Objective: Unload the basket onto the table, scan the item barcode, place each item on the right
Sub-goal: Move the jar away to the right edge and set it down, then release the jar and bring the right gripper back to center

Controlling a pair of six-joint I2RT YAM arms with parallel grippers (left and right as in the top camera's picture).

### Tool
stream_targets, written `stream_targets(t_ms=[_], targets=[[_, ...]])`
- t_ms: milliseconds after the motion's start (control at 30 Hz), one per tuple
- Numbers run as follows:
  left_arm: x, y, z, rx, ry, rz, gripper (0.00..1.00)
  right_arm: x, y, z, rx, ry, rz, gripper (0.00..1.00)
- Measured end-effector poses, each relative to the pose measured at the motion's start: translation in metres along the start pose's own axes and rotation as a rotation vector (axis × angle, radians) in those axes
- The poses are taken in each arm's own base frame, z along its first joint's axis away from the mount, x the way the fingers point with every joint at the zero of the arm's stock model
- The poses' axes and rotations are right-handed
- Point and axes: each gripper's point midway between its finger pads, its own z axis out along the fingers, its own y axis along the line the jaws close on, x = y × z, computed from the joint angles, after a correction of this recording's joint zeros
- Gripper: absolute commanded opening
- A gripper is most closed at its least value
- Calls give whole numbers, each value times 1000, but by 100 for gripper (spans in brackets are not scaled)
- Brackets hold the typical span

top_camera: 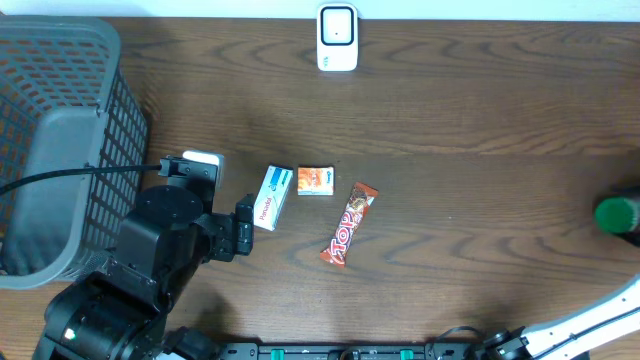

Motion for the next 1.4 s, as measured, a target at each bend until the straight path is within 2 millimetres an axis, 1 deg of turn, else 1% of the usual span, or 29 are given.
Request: stream_targets(t_ms=[67,267,400,433,467,633,700,767,833,900,967,1000,1033,1067,1100,1133,1200,1267,1300,1333,1400], targets=[[0,0,0,0,0,0,91,-2,-4,-1,-1,2,14,90],[0,0,0,0,0,0,91,0,-6,-3,-9,17,28,92],[0,0,0,0,0,0,91,8,-4,-4,-34,53,27,94],[0,0,0,0,0,0,91,10,-3,-5,-43,64,26,95],[0,0,0,0,0,0,91,13,-2,-5,-53,77,20,99],[0,0,0,0,0,0,91,24,-1,-8,-55,109,15,99],[0,0,0,0,0,0,91,29,-1,-15,-44,99,5,99],[0,0,0,0,0,0,92,36,2,-29,-34,62,-21,99],[0,0,0,0,0,0,91,47,9,-48,-33,9,-59,99],[0,0,0,0,0,0,91,63,19,-73,-43,-59,-109,99],[0,0,0,0,0,0,91,86,28,-98,-56,-122,-157,99],[0,0,0,0,0,0,91,102,34,-112,-60,-165,-192,99],[0,0,0,0,0,0,91,113,38,-119,-64,-187,-217,99],[0,0,0,0,0,0,91,128,44,-128,-65,-219,-257,99],[0,0,0,0,0,0,91,149,54,-134,-63,-253,-319,99],[0,0,0,0,0,0,91,165,62,-135,-57,-273,-368,99],[0,0,0,0,-1,0,91,209,84,-128,-25,-305,-521,99],[0,0,0,0,-1,0,91,246,101,-112,11,-308,-656,99],[0,0,0,0,0,0,91,266,108,-100,37,-301,-726,99],[0,0,0,0,0,0,91,288,116,-84,65,-286,-802,99],[0,0,0,0,0,0,91,325,127,-53,106,-247,-923,99]])
